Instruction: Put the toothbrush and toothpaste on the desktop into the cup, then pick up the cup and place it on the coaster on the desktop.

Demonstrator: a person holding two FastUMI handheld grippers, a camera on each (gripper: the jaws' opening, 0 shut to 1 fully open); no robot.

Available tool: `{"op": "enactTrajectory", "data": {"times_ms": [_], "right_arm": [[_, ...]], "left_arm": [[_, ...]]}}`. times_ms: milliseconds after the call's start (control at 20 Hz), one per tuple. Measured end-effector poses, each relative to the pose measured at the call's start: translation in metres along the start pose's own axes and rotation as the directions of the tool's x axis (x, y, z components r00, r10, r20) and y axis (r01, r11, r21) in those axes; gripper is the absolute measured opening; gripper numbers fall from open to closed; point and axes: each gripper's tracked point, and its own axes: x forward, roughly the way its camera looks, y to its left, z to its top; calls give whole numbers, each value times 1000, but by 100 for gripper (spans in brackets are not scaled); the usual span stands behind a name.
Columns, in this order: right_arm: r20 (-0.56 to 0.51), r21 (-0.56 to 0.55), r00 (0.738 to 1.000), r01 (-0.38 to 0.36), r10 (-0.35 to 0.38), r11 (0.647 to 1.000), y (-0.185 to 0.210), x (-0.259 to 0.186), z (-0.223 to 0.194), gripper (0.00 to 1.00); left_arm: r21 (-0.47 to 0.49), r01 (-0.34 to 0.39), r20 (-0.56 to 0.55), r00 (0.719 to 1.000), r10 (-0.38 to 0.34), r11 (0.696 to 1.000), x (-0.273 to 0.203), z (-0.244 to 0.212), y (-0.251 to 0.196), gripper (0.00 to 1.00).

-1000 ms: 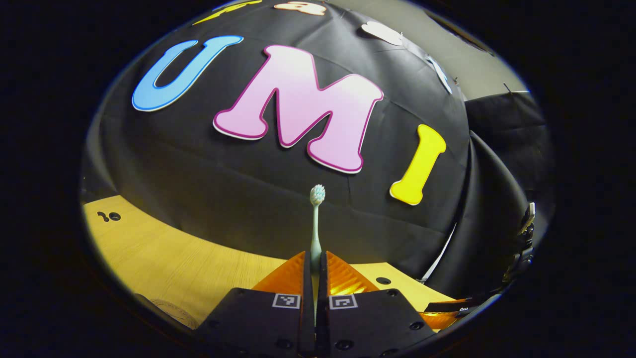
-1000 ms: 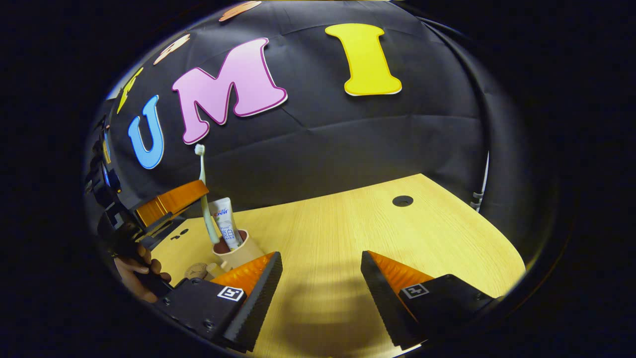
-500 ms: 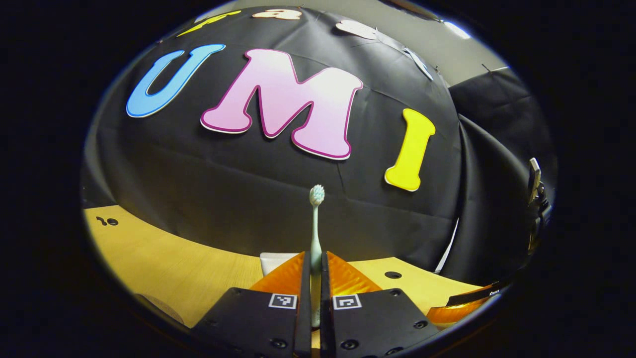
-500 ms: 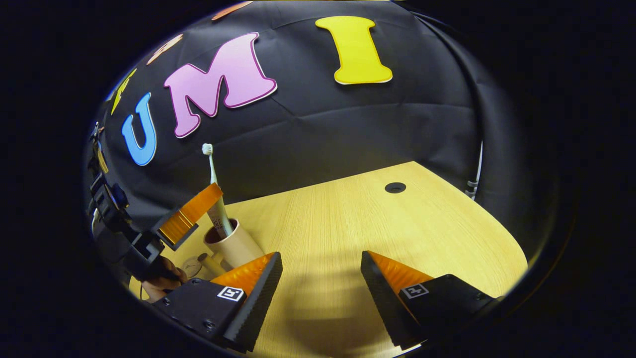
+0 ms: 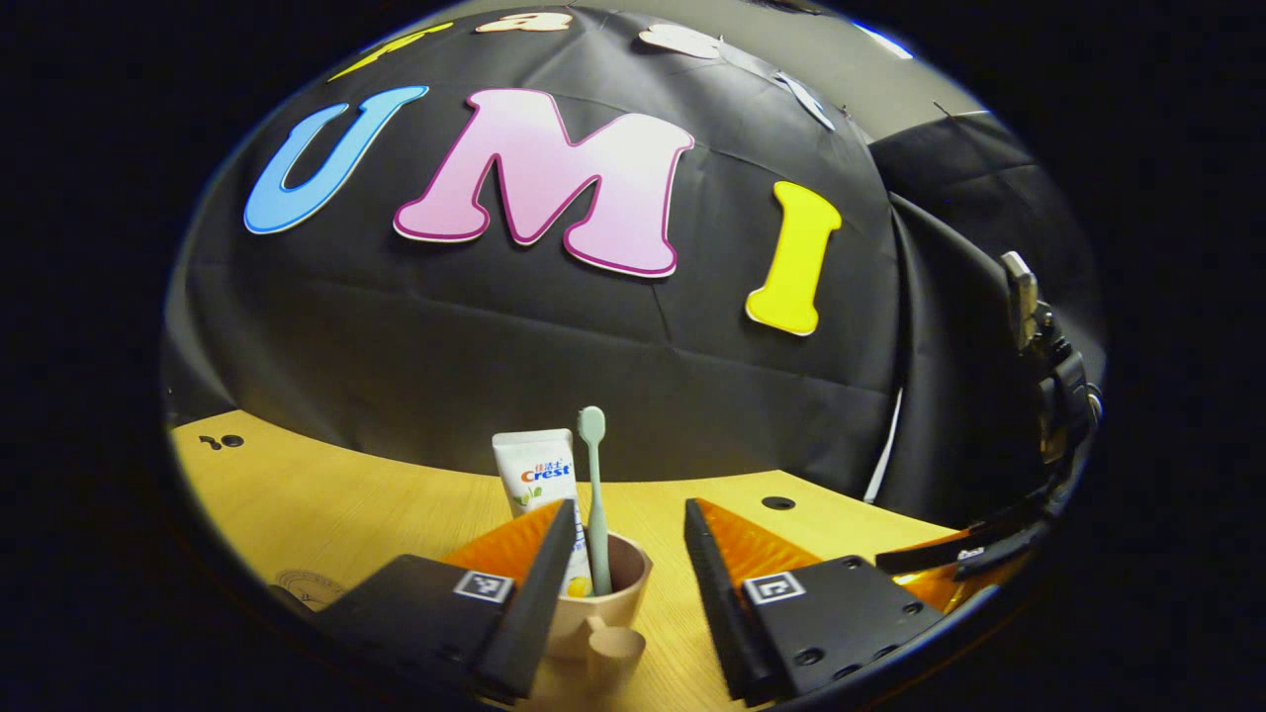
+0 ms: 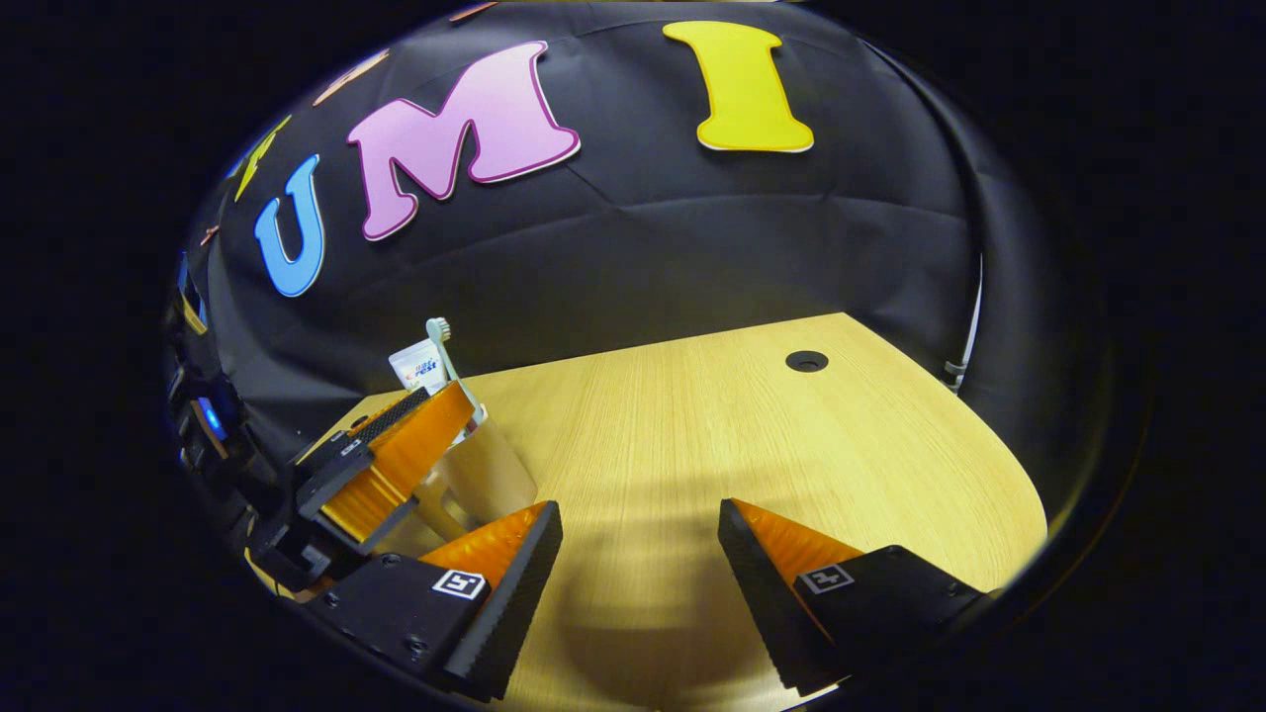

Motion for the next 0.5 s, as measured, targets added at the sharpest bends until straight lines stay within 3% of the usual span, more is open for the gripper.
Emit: {"op": "enactTrajectory", "data": {"times_ms": [50,150,300,500], "right_arm": [[-3,2,1000,-3,3,1000,3,2,3,98],[-15,20,1000,-13,13,1000,10,5,12,98],[-64,78,997,-31,36,996,26,11,25,98],[-138,102,988,-50,64,994,55,15,37,98]], "left_arm": [[-4,-8,-6,1000,8,1000,-10,5,4,76],[-21,-20,-35,999,19,1000,-37,9,9,96],[9,-84,-89,992,84,996,-82,22,27,98],[-29,-116,-182,977,109,993,-146,31,35,98]]}}
